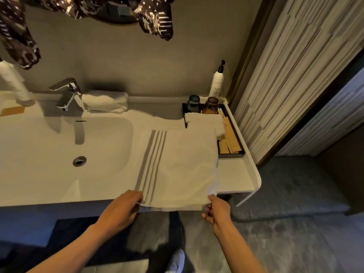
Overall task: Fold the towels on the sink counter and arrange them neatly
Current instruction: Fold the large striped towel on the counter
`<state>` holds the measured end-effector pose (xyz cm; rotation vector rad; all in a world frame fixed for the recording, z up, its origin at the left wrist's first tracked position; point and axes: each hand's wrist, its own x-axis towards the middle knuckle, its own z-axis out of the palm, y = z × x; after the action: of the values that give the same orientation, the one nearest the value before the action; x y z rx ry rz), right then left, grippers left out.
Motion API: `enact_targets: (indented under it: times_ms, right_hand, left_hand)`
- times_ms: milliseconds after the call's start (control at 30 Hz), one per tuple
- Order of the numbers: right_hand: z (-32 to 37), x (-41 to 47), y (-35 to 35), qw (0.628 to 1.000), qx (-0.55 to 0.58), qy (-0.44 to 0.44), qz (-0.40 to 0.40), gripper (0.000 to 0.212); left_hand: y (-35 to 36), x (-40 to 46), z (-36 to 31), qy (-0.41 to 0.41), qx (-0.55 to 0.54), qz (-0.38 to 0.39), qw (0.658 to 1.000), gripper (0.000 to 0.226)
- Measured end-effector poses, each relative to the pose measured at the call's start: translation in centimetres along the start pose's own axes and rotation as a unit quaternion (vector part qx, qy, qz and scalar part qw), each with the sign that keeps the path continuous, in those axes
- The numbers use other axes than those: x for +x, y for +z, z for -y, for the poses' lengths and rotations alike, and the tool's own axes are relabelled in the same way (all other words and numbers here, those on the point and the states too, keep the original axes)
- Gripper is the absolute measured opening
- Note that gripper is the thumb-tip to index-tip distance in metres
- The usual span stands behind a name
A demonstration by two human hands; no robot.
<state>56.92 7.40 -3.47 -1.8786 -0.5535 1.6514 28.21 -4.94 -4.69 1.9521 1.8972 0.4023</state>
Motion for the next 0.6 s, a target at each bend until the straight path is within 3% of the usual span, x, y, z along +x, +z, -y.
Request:
enact_targets:
  times_ms: [67, 133, 267, 400, 500, 533, 600]
  right_hand:
    - [0.2, -0.1, -0.4, 0.999, -0.009, -0.039, -0.035, 0.019]
    - [-0.6, -0.3, -0.9, 0.993, -0.063, -0.065, -0.081, 0.026]
    - [-1.1, 0.2, -1.8, 0.986, -0.05, -0.122, -0.105, 0.032]
    - [-1.0, 2.1, -1.6, 0.992, -0.002, -0.086, -0.094, 0.034]
    - [-2.0, 3.3, -1.1, 0.993, 0.014, -0.037, -0.108, 0.03]
    - [-2.6, 3.7, -1.0, 0.994, 0.036, -0.018, -0.103, 0.031]
    - [-3.7, 4.3, -1.0, 0.992, 0.083, 0.013, -0.095, 0.031]
  left_hand:
    - [-1.0, -0.2, -0.3, -0.003, 0.018, 0.024, 1.0, 0.007]
    - [-1.9, 0.7, -1.2, 0.016, 0.058, 0.072, 0.996, 0.019]
    - [-3.3, 9.4, -6.0, -0.009, 0.032, 0.036, 0.999, 0.017]
    - [-2.6, 22.7, -11.6, 0.103, 0.103, 0.028, 0.989, 0.033]
    - [-2.1, 31.4, -14.7, 0.192, 0.15, -0.04, 0.969, 0.037]
    - [-1.9, 33.6, -15.3, 0.182, 0.165, -0.058, 0.968, 0.039]
    - [-1.2, 37.3, -15.7, 0.086, 0.136, -0.061, 0.985, 0.043]
